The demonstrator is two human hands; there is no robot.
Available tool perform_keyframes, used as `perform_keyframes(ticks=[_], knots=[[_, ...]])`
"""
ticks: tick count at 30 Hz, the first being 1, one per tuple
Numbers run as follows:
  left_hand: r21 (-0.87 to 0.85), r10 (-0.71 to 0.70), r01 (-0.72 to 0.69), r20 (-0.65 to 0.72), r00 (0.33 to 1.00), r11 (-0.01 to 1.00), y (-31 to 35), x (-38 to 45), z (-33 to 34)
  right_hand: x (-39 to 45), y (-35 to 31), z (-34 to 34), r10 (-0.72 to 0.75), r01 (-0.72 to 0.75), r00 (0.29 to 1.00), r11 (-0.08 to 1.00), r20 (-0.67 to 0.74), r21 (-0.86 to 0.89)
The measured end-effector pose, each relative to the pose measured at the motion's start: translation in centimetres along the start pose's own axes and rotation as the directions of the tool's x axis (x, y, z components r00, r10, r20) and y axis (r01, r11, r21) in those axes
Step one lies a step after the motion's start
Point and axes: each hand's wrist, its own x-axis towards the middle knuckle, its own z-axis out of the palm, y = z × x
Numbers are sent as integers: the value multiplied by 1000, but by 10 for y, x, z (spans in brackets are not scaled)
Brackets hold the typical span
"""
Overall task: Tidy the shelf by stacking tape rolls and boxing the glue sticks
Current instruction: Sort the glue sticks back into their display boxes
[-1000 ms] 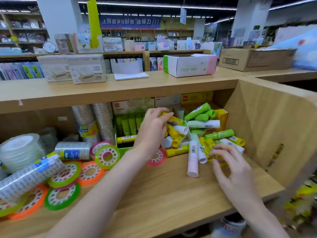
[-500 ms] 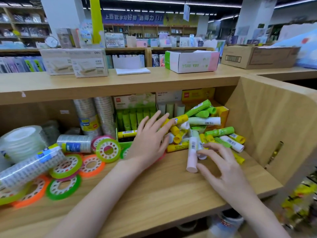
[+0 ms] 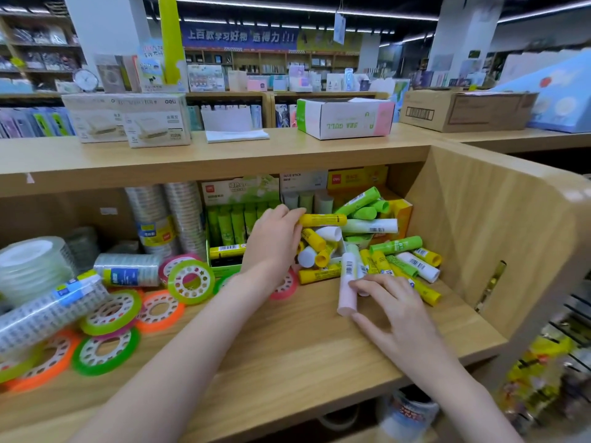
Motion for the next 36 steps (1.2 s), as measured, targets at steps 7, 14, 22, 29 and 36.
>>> perform_keyframes(ticks=[7, 14, 22, 29, 36], knots=[[295, -110, 59, 158, 981, 954, 7, 16, 4, 0, -3, -3, -26, 26, 1000, 1000, -6, -13], [63, 144, -142, -31, 989, 988, 5, 0, 1, 0, -5, -4, -2, 2, 999, 1000, 42, -14], [165, 159, -166, 58, 986, 972, -48, -69, -20, 6, -15, -13, -48, 51, 998, 995, -39, 86], [173, 117, -164, 252, 961, 971, -65, -119, -57, 53, -69, 21, -209, 258, 902, 962, 378, -85], [95, 130, -146, 161, 978, 985, -78, -164, -86, 57, -88, 38, -292, 265, 823, 956, 487, 126]])
